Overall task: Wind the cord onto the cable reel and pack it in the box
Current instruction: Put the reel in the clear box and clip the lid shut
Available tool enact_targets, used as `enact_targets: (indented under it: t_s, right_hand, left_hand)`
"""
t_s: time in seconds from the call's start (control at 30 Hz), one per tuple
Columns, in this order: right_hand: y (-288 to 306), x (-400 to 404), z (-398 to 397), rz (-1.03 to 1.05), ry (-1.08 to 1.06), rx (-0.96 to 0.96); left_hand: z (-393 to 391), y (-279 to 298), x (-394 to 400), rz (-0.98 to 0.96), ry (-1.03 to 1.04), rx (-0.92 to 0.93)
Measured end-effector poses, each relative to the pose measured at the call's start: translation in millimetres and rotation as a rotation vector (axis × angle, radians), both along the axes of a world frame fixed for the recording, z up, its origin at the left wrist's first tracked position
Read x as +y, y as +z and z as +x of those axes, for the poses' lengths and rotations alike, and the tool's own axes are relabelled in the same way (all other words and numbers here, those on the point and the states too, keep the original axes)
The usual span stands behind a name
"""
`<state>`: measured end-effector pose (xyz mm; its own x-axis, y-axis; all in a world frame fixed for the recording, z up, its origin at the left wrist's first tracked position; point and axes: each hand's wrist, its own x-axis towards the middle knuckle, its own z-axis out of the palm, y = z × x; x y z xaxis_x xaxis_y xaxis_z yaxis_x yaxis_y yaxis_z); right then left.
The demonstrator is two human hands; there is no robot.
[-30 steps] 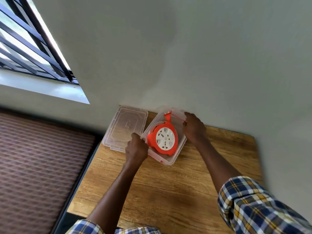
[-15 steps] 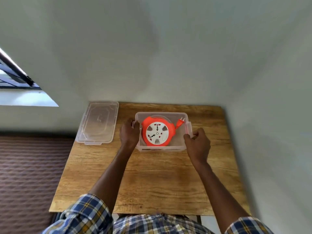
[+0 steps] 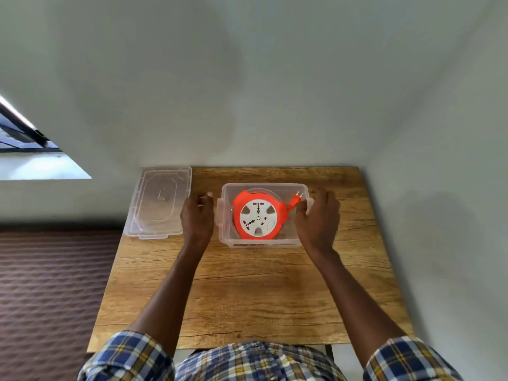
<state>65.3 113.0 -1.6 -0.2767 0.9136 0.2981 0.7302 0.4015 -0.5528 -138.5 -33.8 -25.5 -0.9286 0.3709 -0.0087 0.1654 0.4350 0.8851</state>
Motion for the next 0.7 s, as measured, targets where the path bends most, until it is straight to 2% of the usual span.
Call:
enact_targets:
  t_s: [0.13, 0.23, 0.3, 0.4, 0.5, 0.6, 0.7]
  right_hand:
    - [25.2, -7.6, -67.0, 0.076, 0.242, 0.063]
    - [38.1, -20.9, -127.9, -0.003, 0.475, 0.112]
    - [40.2, -32.9, -173.1, -0.078, 0.608, 0.047]
    - [32.2, -49.9, -236.7, -0.208, 0.751, -0.143]
    - [12.5, -62.8, -288.7, -0.387, 0.799, -0.342]
    - [-13.7, -70.9, -325.0, -0.555, 0.728, -0.541]
    - [-32.5, -80.3, -340.5, -0.541, 0.634, -0.595]
  left_hand:
    - [-42.2, -2.7, -31.8, -0.044, 0.184, -0.008]
    - [-72.6, -11.8, -58.9, -0.276, 0.362, -0.076]
    - [-90.7, -16.4, -77.4, -0.441, 0.448, -0.133]
    - [-112.1, -26.2, -96.5, -0.515, 0.51, -0.235]
    - [-126.6, -40.7, -108.5, -0.518, 0.483, -0.327]
    - [-139.1, -54.3, -117.2, -0.462, 0.423, -0.329]
    - [-145.8, -57.6, -121.8, -0.379, 0.447, -0.294]
